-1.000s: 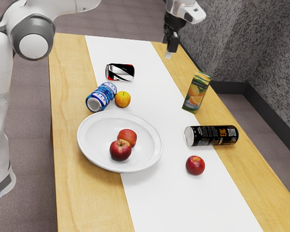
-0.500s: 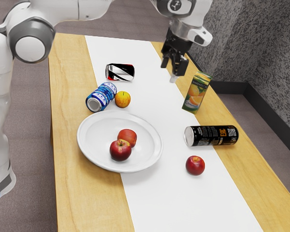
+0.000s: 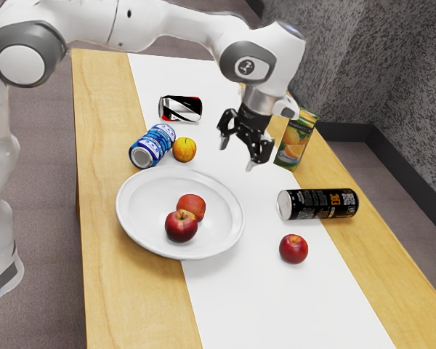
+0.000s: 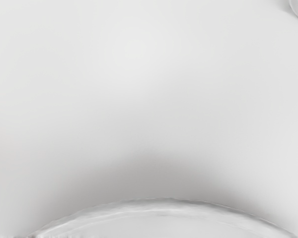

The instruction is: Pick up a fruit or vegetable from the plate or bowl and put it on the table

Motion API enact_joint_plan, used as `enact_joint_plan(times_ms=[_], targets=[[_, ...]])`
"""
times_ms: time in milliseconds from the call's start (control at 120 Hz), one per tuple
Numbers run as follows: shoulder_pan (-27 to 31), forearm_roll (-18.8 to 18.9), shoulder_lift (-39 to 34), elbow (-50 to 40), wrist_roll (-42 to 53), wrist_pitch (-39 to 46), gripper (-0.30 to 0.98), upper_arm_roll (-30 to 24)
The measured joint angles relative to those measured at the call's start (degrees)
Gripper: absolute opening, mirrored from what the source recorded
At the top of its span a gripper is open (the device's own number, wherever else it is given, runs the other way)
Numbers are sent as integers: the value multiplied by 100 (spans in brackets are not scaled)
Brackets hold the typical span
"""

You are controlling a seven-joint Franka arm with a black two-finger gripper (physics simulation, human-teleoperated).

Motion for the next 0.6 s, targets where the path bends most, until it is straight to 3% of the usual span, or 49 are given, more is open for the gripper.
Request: enact_joint_plan(times_ms=[192,400,600], targets=[[-524,267,-715,-1147,-706,536,69,-5],[-175,380,-826,-1456,-1307,808,69,-271],[-365,549,-869,-1676,-1810,1008,69,-649]])
